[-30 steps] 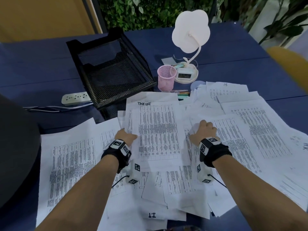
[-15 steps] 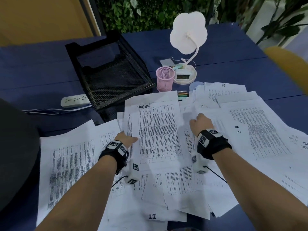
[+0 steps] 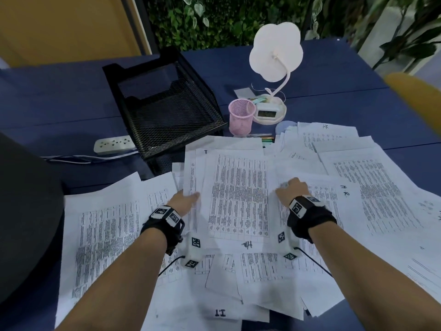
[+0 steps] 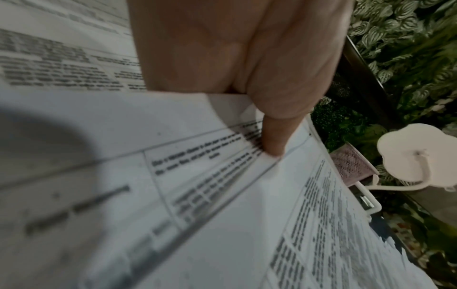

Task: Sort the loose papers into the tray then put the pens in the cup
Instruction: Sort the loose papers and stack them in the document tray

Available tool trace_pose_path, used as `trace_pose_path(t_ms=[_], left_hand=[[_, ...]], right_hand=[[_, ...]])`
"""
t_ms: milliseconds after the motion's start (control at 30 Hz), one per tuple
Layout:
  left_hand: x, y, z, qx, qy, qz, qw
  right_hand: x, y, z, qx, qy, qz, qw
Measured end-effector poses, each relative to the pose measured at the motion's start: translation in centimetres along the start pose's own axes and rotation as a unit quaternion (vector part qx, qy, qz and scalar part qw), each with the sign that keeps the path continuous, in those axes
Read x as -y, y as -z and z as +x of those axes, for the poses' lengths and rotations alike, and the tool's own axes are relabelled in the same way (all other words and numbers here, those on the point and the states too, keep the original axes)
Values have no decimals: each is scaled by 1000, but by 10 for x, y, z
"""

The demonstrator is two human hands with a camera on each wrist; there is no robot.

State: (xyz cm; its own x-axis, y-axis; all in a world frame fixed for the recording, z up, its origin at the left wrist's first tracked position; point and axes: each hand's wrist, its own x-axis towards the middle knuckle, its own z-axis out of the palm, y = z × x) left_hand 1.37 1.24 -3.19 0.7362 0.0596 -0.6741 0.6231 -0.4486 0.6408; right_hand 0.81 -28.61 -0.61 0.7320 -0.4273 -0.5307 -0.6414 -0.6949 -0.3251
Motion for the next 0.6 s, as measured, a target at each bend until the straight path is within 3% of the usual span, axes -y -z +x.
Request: trace_pose_path(t_ms=[67,167,267,333,433,600], left_hand=[[-7,-6,-6,5,-4,-17,1000],[-17,-22,-13,38,-11,41,998],[-17,-31,-19,-13,-5,89,996],[-10,-31,-14,-39,-16,94,995],[-1,-25,-11,-76,-23,81,994],[2,-19,-7,-87,-21,59,994]], right_hand=[[0,-7,-1,30,45,42,998],[7,-17,-5,117,75,119,983],[11,-20,-10,149,80,177,970],[6,-19,-8,73,96,125,985],[-5,-11,-8,-56,55,-38,996],[-13,-15,-7,-74,25,-104,992]])
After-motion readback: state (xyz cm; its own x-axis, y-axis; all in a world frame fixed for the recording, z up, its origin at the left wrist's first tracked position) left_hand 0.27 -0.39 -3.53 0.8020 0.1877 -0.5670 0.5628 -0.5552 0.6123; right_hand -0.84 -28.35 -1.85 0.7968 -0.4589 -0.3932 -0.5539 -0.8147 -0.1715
